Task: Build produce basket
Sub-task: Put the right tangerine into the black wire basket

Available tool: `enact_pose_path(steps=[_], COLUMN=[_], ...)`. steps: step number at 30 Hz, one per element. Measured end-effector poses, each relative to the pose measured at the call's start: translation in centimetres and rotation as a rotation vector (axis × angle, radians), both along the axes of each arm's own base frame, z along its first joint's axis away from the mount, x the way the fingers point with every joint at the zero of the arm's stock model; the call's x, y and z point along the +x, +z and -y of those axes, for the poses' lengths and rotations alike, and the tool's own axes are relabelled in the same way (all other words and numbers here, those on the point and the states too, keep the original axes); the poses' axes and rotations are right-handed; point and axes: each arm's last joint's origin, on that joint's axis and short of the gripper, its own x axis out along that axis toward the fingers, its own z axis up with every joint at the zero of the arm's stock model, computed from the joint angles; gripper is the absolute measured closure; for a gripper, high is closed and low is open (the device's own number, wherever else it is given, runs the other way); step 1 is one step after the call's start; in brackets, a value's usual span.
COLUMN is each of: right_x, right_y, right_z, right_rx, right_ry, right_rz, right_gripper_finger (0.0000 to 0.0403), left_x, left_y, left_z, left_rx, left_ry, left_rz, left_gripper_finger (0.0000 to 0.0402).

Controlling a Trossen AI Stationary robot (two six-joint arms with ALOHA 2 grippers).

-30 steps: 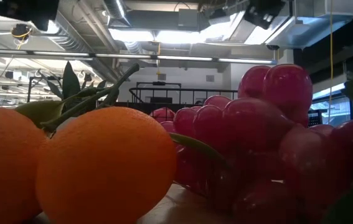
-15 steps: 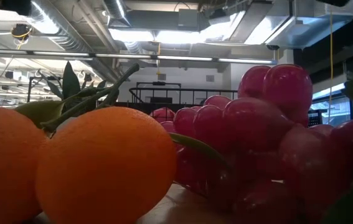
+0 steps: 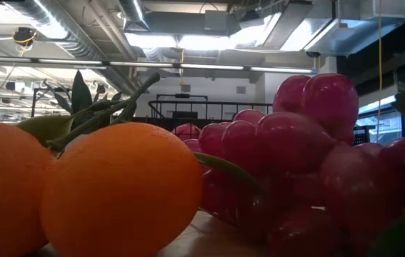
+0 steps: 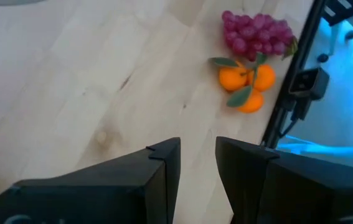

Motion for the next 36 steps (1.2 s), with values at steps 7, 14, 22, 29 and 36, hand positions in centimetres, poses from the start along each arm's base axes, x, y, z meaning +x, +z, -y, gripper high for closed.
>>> enact_pose_path(steps=[7, 14, 22, 29, 36], right_x=[0.9, 1.2, 1.1, 0.9, 0.9], right_y=[-3.9, -5.2, -5.3, -5.5, -5.9], right_z=[-1.5, -1.8, -1.9, -1.8, -1.8], right_rx=[-0.109, -0.139, -0.144, -0.155, -0.154], right_ry=[-0.004, 0.001, 0.001, 0.008, 0.009], right_rz=[-0.092, -0.125, -0.129, -0.140, -0.137], right_gripper_finger=[0.0210, 0.0210, 0.0210, 0.0227, 0.0265], left_x=[-0.3, -0.5, -0.5, -0.5, -0.5], left_y=[0.0, 0.0, 0.0, 0.0, 0.0], left_z=[0.3, 0.6, 0.5, 0.5, 0.5], left_rx=[0.000, -0.001, 0.009, 0.008, 0.007], left_ry=[-0.017, -0.029, -0.020, -0.019, -0.017], left_rz=[0.000, 0.000, 0.009, 0.010, 0.010], left_gripper_finger=[0.0311, 0.0311, 0.0311, 0.0311, 0.0311])
